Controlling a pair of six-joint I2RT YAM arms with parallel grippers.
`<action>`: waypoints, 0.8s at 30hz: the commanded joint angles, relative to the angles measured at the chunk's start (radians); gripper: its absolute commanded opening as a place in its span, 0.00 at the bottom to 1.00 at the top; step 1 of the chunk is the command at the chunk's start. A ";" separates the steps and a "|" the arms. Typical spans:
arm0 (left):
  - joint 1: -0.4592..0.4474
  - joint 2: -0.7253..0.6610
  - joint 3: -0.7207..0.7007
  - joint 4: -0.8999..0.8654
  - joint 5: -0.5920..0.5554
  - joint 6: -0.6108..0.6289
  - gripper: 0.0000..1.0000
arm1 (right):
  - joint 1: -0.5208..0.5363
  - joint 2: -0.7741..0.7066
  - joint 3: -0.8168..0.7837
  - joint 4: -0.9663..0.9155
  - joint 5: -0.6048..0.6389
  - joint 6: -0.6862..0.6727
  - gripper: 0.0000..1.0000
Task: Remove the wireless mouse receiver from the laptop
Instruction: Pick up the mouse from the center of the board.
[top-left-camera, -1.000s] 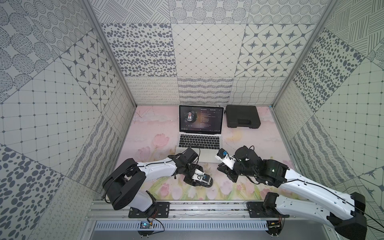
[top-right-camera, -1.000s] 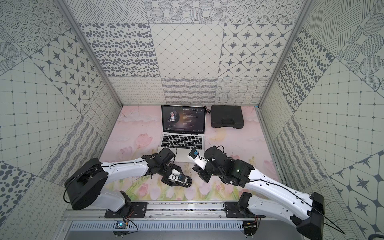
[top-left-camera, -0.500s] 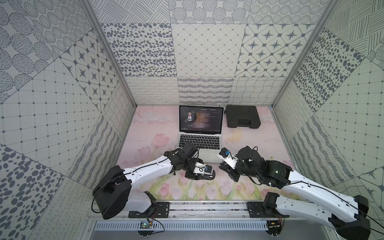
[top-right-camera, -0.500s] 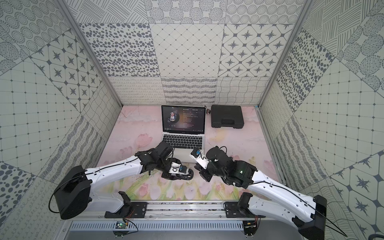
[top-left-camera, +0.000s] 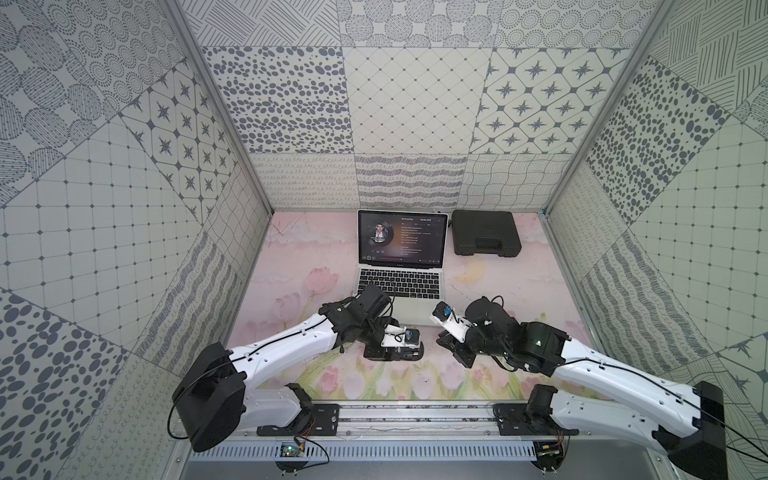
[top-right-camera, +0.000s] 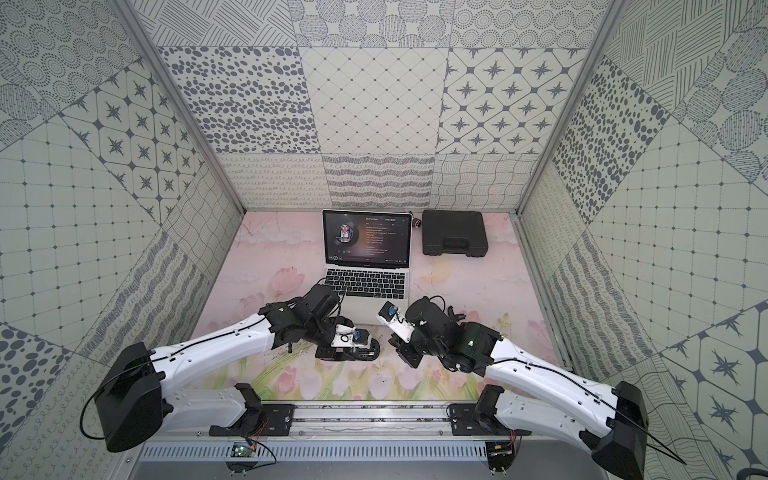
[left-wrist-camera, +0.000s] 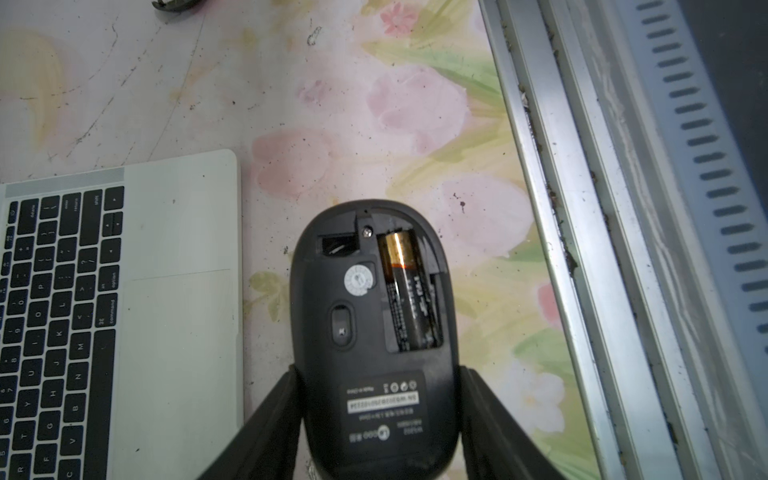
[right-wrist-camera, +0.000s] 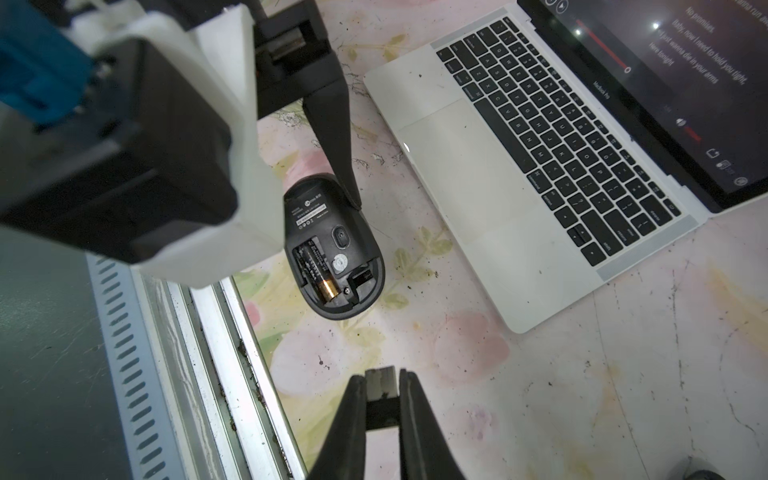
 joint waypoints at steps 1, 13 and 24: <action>0.002 0.013 0.012 -0.039 -0.002 -0.068 0.37 | -0.006 0.031 -0.021 0.106 -0.020 0.091 0.03; -0.027 -0.032 -0.028 0.111 -0.161 -0.225 0.34 | -0.075 0.004 -0.046 0.163 -0.061 0.746 0.04; -0.259 -0.084 -0.173 0.489 -0.509 -0.543 0.33 | -0.184 0.004 -0.087 0.204 -0.296 1.257 0.05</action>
